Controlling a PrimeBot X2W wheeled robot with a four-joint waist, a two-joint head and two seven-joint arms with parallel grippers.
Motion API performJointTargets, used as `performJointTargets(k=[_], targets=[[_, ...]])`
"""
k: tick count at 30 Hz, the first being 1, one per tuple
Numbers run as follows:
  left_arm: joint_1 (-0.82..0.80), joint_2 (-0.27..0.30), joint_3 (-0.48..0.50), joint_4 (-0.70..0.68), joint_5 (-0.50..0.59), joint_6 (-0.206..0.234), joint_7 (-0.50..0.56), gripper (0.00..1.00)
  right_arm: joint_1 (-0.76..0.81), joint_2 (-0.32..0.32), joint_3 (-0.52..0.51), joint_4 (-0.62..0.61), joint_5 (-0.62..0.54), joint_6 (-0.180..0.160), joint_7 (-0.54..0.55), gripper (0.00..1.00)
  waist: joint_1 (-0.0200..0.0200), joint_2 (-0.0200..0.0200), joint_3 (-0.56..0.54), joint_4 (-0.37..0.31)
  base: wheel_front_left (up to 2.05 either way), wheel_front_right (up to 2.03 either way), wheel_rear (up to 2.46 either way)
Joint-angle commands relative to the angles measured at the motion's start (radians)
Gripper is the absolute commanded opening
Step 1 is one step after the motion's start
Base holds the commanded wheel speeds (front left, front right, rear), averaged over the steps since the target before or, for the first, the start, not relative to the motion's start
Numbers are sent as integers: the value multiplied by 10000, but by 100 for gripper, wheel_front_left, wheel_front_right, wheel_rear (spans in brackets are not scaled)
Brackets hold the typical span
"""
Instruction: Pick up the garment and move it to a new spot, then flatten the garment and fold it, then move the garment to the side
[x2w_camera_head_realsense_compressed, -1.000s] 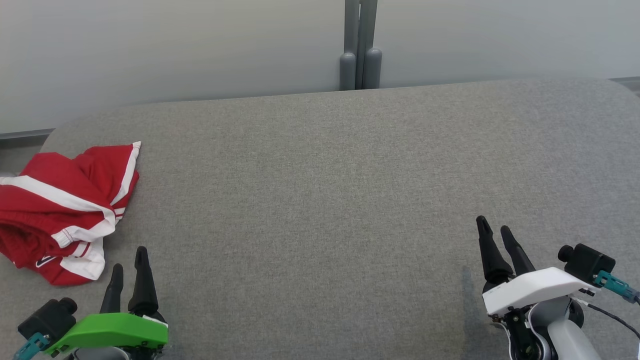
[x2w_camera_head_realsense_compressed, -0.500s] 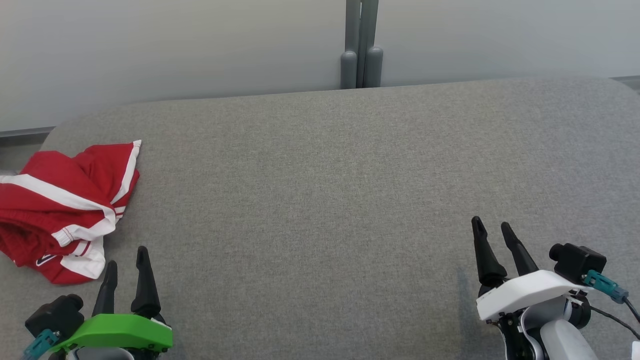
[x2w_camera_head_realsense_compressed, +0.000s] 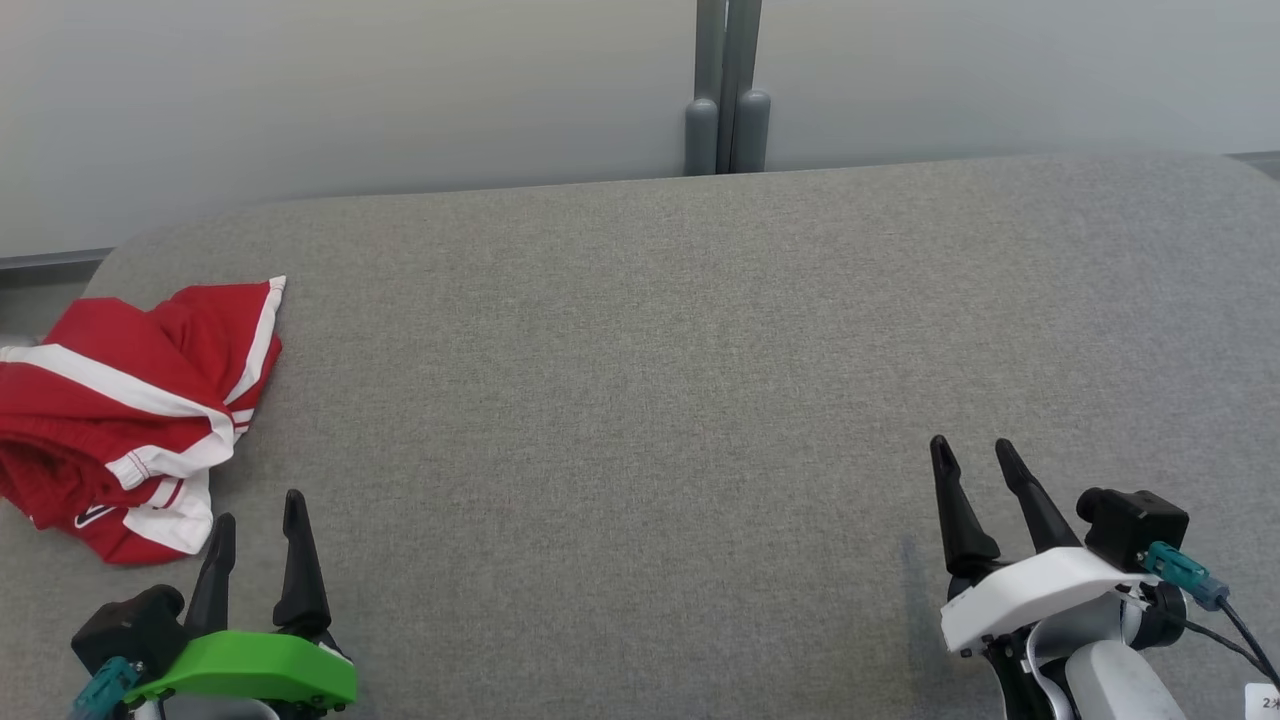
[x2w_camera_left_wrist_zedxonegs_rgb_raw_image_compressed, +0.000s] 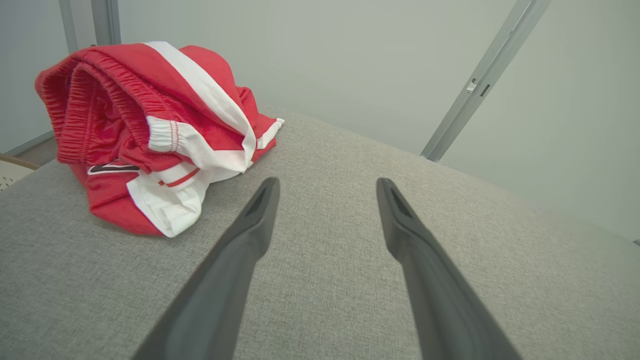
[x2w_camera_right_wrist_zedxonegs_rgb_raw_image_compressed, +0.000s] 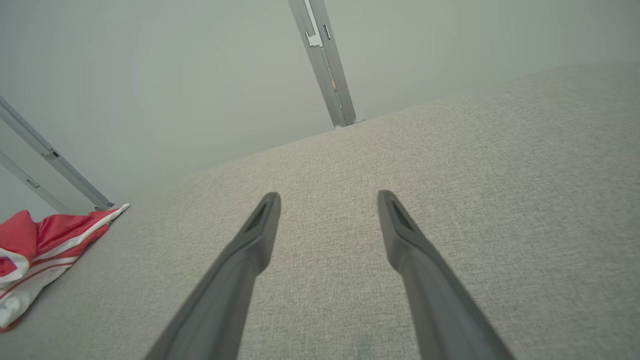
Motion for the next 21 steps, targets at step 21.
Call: performJointTargets(k=[21], targets=[[85, 88, -252, 305, 2332, 173, -547, 100, 210, -14, 1, -385, -2337, 5, -473, 100, 0, -1, 72, 44, 0, 0, 0]])
